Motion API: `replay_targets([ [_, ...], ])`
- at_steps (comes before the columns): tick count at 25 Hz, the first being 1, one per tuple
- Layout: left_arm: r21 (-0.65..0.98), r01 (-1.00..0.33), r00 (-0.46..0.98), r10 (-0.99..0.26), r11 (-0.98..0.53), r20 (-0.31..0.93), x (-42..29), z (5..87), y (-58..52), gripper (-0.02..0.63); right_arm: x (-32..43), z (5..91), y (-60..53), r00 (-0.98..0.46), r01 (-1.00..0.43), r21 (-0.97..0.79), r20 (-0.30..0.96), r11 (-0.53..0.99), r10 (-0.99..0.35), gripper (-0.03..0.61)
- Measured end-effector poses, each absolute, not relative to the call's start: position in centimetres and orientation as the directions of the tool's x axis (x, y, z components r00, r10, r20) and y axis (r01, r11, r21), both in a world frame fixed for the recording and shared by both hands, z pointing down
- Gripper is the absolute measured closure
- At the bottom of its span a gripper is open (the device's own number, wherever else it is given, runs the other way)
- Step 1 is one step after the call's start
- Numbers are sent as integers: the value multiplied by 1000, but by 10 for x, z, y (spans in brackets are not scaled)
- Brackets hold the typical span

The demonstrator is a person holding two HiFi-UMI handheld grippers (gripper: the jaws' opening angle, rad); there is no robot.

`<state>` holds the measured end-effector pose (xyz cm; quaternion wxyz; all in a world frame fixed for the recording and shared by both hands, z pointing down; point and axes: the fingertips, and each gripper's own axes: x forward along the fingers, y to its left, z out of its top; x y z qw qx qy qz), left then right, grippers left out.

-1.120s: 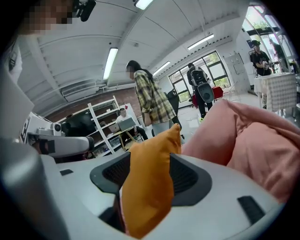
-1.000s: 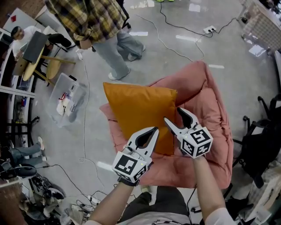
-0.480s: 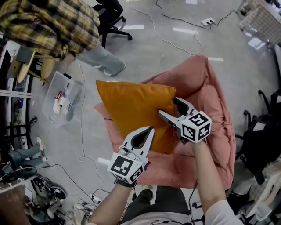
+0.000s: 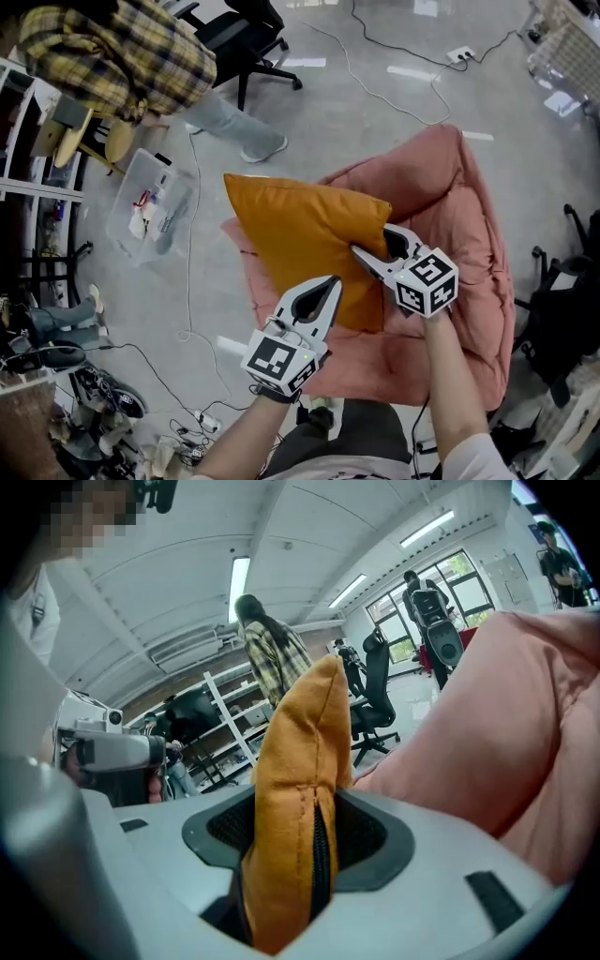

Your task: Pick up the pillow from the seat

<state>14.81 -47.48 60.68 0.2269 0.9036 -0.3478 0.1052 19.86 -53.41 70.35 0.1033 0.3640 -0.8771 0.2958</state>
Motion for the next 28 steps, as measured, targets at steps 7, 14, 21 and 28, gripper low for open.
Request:
replay_targets([
  [7, 319, -693, 720, -604, -646, 340, 120, 590, -450, 603, 170, 683, -500, -703, -705, -321, 429, 632, -567, 423],
  [14, 315, -721, 693, -641, -617, 331, 78, 563, -410, 603, 130, 647, -457, -669, -723, -216, 456, 656, -587, 433],
  [21, 316, -739, 673, -678, -596, 295, 25, 529, -360, 603, 88, 600, -414, -652, -726, -143, 456, 673, -606, 434],
  [28, 326, -735, 674, -694, -595, 253, -5, 496, -320, 603, 81, 524, -388, -600, -759, -39, 431, 650, -674, 436],
])
